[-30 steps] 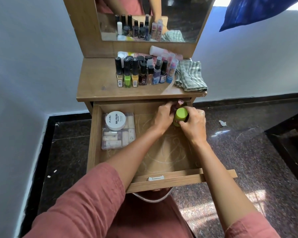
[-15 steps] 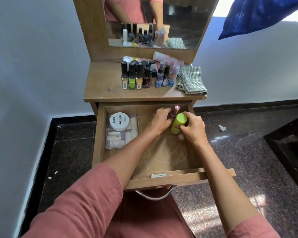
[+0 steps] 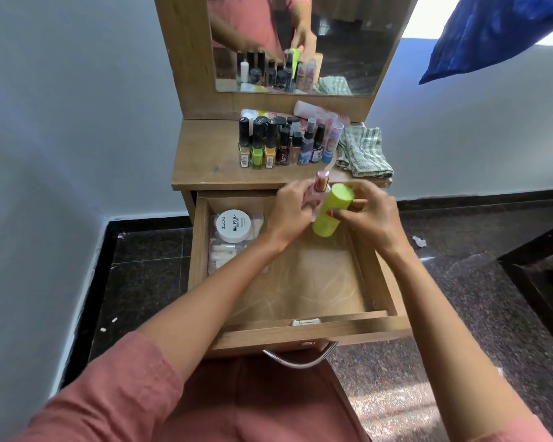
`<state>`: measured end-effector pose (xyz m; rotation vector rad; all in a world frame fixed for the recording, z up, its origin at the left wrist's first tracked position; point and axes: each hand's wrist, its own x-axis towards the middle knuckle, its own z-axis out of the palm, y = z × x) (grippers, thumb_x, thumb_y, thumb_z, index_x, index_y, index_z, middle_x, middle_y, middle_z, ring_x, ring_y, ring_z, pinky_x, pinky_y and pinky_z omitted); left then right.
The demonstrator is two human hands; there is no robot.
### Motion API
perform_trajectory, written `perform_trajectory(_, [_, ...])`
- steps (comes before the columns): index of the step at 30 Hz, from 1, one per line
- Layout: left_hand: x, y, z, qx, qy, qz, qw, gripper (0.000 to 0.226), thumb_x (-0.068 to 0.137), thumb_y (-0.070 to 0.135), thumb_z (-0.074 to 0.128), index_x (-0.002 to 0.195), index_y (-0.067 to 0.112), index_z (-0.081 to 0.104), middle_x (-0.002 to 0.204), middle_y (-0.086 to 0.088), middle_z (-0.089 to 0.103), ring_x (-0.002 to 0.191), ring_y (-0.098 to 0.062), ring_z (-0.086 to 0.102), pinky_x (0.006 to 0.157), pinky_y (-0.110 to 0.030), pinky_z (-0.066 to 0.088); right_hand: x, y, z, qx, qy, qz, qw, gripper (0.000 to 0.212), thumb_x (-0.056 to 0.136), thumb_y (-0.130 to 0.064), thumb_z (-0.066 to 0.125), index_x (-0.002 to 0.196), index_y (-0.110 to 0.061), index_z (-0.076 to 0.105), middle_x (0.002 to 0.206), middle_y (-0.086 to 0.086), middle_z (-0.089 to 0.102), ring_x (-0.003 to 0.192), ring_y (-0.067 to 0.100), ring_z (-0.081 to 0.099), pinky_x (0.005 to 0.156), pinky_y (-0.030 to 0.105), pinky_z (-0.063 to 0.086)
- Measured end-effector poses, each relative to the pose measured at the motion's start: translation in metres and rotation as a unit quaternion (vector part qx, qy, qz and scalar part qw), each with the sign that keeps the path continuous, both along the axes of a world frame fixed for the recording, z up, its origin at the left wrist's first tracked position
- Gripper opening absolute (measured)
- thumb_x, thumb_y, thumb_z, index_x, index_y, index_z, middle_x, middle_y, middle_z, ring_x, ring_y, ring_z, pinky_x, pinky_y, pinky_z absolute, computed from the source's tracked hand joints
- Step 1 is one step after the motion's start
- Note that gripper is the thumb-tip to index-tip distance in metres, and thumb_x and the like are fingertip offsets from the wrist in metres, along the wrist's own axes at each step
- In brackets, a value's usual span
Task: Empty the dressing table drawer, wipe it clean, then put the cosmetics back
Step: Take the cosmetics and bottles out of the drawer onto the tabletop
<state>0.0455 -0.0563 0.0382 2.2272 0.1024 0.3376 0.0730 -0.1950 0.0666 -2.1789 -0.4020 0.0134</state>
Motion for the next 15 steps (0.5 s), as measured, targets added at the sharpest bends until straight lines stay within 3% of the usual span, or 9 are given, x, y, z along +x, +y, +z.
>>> perform_trajectory(3, [-0.001,0.015,0.024,-0.005,-0.055,0.011,0.998,0.038,0.082,-0.01,0.053,0.118,0.001,0.057,0.109,-0.015,0.063,0.095,-0.022,0.06,0.084,-0.026,0.052,0.004,0.009,0.024,0.027,-0.02,0.002,0.999,0.05,0.068,-0.002,0.077,0.114,-0.004,0.057,0.102,0.006,0.062,0.084,0.016,0.061,0.068,0.007,0.051])
perform_trajectory(6, [0.004,0.031,0.038,0.007,-0.085,0.034,0.996,0.034,0.083,-0.007,0.055,0.115,0.005,0.06,0.104,-0.013,0.066,0.092,-0.024,0.062,0.083,-0.034,0.054,0.014,0.017,0.041,0.044,-0.053,-0.017,0.997,0.05,0.068,-0.005,0.077,0.114,-0.004,0.057,0.108,0.011,0.064,0.091,0.021,0.063,0.08,0.026,0.055])
perform_trajectory(7, [0.006,0.036,0.041,0.008,-0.09,0.042,0.995,0.032,0.084,-0.005,0.055,0.114,0.006,0.061,0.104,-0.012,0.066,0.091,-0.023,0.062,0.083,-0.035,0.054,0.018,0.02,0.045,0.042,-0.065,-0.027,0.997,0.05,0.068,-0.007,0.077,0.114,-0.005,0.057,0.109,0.012,0.065,0.091,0.02,0.063,0.081,0.027,0.054])
perform_trajectory(12, [0.012,0.047,0.048,0.022,-0.093,0.07,0.993,0.03,0.086,-0.002,0.056,0.114,0.006,0.061,0.105,-0.008,0.066,0.089,-0.012,0.059,0.084,-0.023,0.05,0.038,0.037,0.047,0.016,-0.102,-0.055,0.993,0.049,0.069,-0.011,0.077,0.114,-0.004,0.058,0.109,0.012,0.065,0.087,0.012,0.057,0.074,0.015,0.046])
perform_trajectory(15, [0.018,0.05,0.042,0.028,-0.097,0.074,0.992,0.03,0.085,0.0,0.058,0.114,0.007,0.061,0.105,-0.011,0.065,0.094,-0.02,0.061,0.086,-0.031,0.051,0.044,0.047,0.041,0.004,-0.106,-0.053,0.993,0.051,0.07,-0.011,0.077,0.116,-0.002,0.056,0.109,0.014,0.065,0.087,0.009,0.054,0.075,0.014,0.045])
